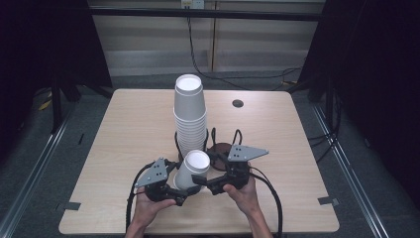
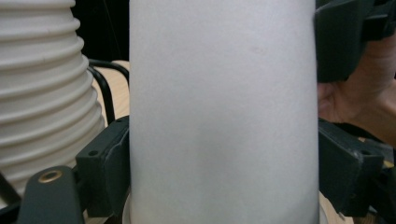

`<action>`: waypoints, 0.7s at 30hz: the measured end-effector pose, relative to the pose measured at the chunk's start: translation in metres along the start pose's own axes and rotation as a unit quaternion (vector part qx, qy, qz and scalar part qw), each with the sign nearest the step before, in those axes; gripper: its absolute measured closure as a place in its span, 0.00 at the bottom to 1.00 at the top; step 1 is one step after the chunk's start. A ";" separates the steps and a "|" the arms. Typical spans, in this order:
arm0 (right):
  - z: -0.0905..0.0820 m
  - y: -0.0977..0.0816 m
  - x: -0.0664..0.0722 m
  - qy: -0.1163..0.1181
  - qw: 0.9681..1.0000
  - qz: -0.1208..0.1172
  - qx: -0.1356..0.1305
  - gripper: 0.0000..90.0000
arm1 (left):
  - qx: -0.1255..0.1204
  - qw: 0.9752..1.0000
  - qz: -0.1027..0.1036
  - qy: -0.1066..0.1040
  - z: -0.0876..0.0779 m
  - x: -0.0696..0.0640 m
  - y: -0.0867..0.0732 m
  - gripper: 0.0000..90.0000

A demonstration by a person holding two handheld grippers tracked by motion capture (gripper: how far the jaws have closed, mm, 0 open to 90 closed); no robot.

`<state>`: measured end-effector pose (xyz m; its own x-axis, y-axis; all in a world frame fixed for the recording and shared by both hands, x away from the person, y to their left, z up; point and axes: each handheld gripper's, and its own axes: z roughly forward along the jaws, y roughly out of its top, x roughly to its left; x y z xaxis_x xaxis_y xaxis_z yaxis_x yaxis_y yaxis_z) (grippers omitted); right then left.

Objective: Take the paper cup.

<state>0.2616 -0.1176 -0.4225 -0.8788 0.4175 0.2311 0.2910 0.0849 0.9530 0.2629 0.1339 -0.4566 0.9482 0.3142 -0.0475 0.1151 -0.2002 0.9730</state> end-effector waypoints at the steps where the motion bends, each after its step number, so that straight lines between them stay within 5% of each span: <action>1: -0.003 -0.003 -0.001 -0.003 1.000 -0.002 0.005 0.14 | 0.005 1.000 0.000 0.002 -0.001 0.000 0.000 0.19; 13: -0.015 -0.012 -0.005 -0.012 0.999 0.002 0.031 0.14 | 0.050 0.999 0.020 0.000 -0.004 0.003 0.004 0.19; 21: -0.018 -0.012 -0.007 -0.010 0.998 -0.004 0.068 0.14 | 0.090 0.995 0.032 0.001 -0.003 0.004 0.004 0.19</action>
<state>0.2572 -0.1381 -0.4324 -0.8741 0.4343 0.2177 0.3335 0.2105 0.9190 0.2666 0.1373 -0.4521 0.9546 0.2975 0.0135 0.1061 -0.3820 0.9180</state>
